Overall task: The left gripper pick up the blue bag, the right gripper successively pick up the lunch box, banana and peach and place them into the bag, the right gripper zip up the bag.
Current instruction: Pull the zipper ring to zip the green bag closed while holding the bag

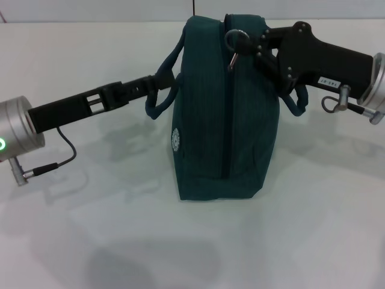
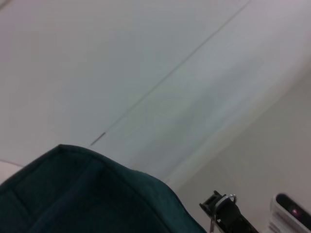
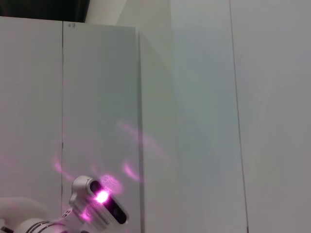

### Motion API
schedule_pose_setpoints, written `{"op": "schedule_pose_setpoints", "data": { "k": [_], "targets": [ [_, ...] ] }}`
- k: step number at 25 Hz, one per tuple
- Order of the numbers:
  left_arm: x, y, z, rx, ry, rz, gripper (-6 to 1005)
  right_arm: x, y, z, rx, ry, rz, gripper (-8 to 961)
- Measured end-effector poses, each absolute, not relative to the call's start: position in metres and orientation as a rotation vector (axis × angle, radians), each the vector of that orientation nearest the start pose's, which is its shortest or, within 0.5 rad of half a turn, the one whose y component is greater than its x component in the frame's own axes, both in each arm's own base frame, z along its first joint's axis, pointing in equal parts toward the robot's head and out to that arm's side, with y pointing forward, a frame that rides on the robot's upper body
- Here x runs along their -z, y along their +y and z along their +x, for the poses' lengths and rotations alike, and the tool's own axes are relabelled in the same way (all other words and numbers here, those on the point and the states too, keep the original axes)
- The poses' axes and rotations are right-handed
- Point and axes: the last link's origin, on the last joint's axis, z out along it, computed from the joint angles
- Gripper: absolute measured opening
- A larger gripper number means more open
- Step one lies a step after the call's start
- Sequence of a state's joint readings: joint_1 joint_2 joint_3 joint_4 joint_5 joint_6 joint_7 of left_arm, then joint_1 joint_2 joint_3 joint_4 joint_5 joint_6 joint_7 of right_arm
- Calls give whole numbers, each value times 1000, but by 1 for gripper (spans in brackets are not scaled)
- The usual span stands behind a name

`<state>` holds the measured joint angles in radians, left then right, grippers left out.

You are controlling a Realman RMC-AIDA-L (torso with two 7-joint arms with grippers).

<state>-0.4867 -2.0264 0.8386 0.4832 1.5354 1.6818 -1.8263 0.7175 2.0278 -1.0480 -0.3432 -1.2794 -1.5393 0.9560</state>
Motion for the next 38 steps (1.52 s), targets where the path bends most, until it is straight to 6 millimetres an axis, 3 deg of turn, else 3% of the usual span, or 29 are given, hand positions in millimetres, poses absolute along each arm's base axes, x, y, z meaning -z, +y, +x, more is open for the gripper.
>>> {"op": "schedule_pose_setpoints", "data": {
  "k": [8, 25, 28, 38],
  "targets": [
    [-5, 319, -235, 1234, -1352, -2591, 885, 12, 363, 173, -1256, 105, -2550, 3],
    [10, 328, -228, 1130, -1373, -2620, 875, 10, 361, 175, -1282, 138, -2541, 10],
    [9, 328, -228, 1131, -1372, -2622, 702, 10, 360, 175, -1282, 141, -2541, 12],
    [8, 328, -227, 1148, -1369, -2616, 507, 10, 359, 176, -1295, 187, -2547, 19]
  ]
}}
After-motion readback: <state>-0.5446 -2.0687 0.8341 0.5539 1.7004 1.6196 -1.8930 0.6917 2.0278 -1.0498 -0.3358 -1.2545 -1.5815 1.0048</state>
